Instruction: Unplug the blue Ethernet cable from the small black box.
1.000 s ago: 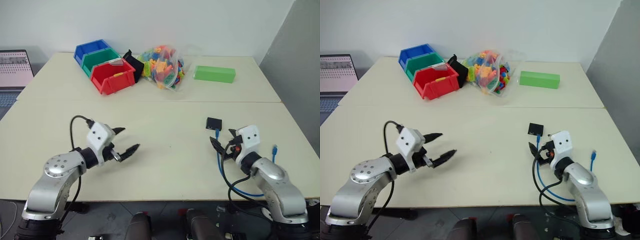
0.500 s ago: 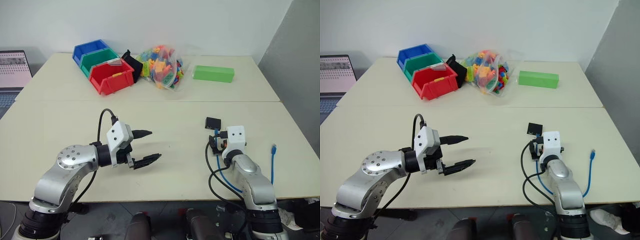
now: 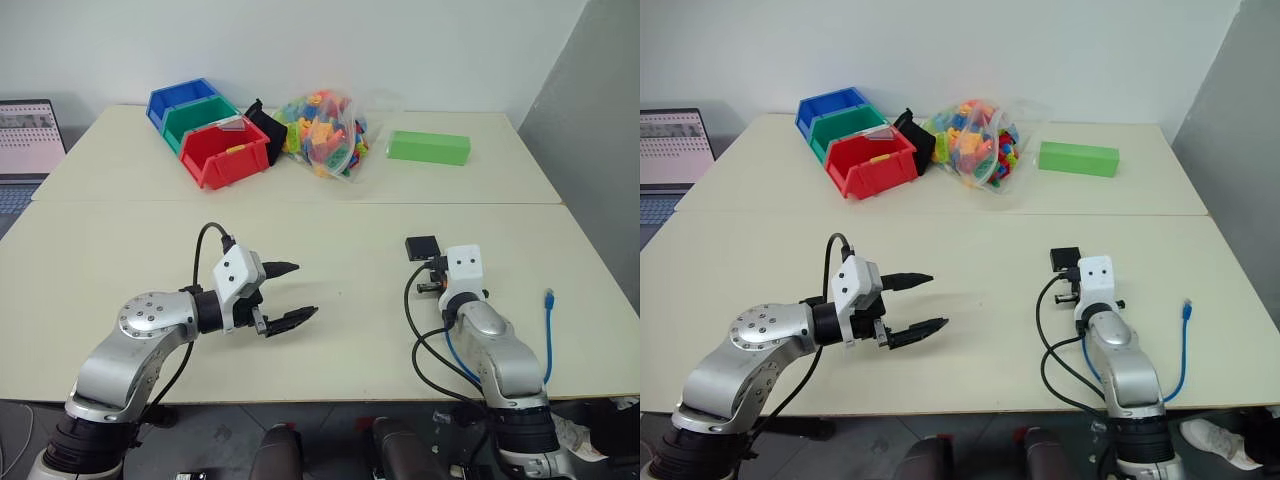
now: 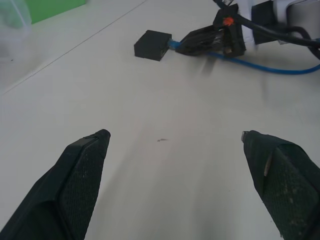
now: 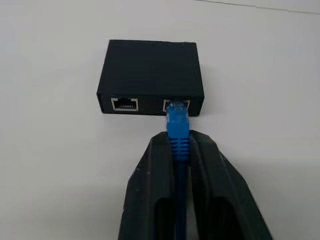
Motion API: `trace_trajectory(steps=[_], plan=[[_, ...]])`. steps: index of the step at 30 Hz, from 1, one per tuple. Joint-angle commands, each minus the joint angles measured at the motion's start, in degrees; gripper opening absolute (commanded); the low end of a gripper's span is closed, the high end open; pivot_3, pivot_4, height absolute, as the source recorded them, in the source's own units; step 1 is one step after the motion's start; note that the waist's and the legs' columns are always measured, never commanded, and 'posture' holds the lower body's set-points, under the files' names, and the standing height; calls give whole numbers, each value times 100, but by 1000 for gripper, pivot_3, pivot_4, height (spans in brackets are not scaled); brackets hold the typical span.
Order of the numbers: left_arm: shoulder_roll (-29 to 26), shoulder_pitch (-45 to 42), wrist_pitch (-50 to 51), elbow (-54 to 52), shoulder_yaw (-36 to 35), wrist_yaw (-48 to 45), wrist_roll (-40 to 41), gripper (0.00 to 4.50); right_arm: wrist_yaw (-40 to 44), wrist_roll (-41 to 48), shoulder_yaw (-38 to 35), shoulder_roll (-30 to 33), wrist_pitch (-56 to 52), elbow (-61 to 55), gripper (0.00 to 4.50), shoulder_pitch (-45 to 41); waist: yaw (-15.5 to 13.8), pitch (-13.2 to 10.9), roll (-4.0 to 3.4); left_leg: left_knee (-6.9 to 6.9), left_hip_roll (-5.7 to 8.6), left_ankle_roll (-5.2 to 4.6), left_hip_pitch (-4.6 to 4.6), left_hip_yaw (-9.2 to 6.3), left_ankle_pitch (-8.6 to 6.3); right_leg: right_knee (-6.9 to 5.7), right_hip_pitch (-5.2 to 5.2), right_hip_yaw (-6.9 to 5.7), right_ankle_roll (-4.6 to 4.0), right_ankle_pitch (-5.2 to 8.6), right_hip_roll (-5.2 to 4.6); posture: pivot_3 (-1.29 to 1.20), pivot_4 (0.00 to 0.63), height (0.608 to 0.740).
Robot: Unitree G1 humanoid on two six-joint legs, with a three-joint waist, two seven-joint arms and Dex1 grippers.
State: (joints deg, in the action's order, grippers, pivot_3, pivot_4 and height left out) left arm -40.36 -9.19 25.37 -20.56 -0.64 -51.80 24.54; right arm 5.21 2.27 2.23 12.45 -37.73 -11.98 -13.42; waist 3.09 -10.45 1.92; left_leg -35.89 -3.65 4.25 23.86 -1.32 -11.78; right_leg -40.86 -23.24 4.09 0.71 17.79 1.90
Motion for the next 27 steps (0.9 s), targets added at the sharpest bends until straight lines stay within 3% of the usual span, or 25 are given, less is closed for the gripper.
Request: trace_trajectory(steps=[1,4,8,11,16,27], plan=[[89,-125,-110,148,-62,11,30,4500,1066,-86,494,684,615,-327,147,-318,1,-2,-3,0,-1,0,0,-1,0,0,0,0,0,0,0,0,150,740],[175,-272,425,267,-239,-51,554,4500,1944,-359,1009,1430,1606,-382,146,-497,5,-2,-3,0,-1,0,0,-2,0,0,-1,-3,0,0,2,0,150,740],[-80,-380,1454,302,-534,-601,1674,4500,3162,-944,1676,2564,4052,-159,145,-874,12,-5,-2,-1,-3,-1,2,0,0,3,-2,-13,1,1,5,0,150,740],[-271,-534,1860,444,-632,-891,2078,4500,3720,-988,1867,2879,5359,192,145,-1248,16,-6,-1,-4,-3,-1,-1,1,0,3,0,-16,1,1,5,0,150,740],[-395,-757,2245,594,-575,-1040,2317,4500,4141,-972,1992,2750,6446,700,144,-1898,12,-6,-1,-7,-2,0,-1,0,0,1,1,-17,1,0,5,0,150,740],[30,-825,2306,561,-507,-506,2280,4500,4411,-805,1883,2196,6566,929,144,-2311,-26,-6,-1,-9,-2,1,0,-6,1,-3,3,-11,-21,-12,3,0,150,740]])
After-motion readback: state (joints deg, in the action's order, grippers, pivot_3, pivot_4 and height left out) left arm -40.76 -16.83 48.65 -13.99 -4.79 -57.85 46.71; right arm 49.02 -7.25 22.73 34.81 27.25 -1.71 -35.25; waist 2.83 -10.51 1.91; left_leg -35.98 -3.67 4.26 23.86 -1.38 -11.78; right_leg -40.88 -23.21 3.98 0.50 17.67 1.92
